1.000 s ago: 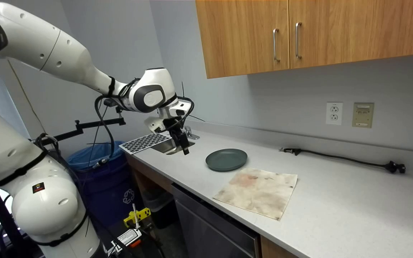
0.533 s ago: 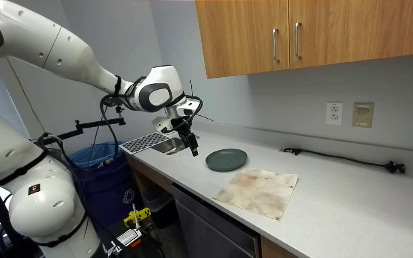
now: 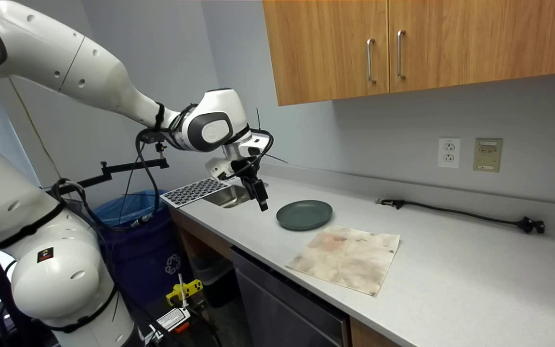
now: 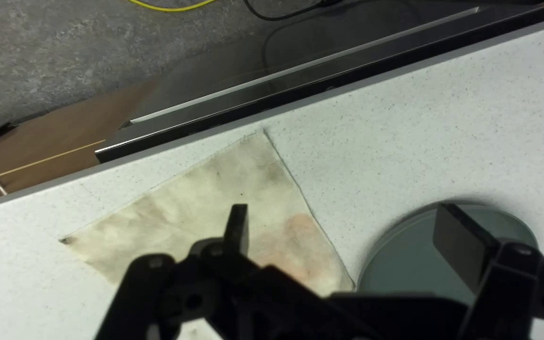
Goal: Fold the top right corner over the bottom left corner then fold the bottom right corner over the top left corner
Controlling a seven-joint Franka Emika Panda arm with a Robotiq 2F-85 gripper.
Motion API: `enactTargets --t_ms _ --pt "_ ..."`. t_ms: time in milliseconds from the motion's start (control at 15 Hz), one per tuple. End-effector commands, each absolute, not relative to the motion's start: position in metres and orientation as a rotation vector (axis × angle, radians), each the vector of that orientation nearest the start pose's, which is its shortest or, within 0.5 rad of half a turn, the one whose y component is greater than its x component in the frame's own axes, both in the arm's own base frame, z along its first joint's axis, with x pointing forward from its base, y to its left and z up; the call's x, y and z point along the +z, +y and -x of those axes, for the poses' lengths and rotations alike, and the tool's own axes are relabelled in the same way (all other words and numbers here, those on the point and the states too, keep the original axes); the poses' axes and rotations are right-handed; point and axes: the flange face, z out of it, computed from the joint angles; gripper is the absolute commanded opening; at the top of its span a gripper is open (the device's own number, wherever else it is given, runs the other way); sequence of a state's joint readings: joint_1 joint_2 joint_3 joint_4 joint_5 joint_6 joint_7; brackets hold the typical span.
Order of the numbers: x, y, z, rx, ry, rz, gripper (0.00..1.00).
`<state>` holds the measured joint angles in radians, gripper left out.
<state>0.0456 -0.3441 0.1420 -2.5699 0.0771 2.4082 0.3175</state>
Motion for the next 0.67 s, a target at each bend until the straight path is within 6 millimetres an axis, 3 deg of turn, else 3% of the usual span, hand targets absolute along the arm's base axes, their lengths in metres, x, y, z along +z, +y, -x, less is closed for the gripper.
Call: enactTargets --t_ms 0,333,600 --pt "0.386 0.052 -0.451 -0.303 0.365 3.091 1.00" --pt "0.363 0.001 -0.501 -0.349 0.480 3.109 1.00" --pt "0.345 -0.024 -0.553 -0.353 0.580 3.068 1.00"
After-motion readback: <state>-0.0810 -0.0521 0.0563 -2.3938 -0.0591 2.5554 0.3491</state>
